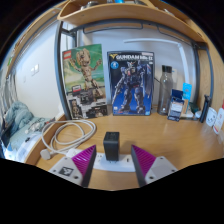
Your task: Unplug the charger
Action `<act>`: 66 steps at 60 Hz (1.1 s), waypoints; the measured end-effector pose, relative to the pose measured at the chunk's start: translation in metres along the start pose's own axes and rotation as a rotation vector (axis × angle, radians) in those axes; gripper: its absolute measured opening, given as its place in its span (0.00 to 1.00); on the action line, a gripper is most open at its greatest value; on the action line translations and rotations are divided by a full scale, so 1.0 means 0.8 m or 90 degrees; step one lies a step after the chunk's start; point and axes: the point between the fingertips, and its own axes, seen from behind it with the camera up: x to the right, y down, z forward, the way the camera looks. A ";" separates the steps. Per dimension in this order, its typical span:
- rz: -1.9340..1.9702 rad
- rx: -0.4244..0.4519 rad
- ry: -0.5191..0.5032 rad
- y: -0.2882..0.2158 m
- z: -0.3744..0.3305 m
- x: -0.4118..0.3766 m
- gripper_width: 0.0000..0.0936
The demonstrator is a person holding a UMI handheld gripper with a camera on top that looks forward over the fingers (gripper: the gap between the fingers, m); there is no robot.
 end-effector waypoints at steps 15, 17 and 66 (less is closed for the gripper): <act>0.009 0.006 0.012 -0.046 0.027 -0.004 0.14; 0.012 0.046 0.006 -0.092 0.013 -0.005 0.13; 0.024 -0.369 -0.014 0.047 -0.093 0.287 0.13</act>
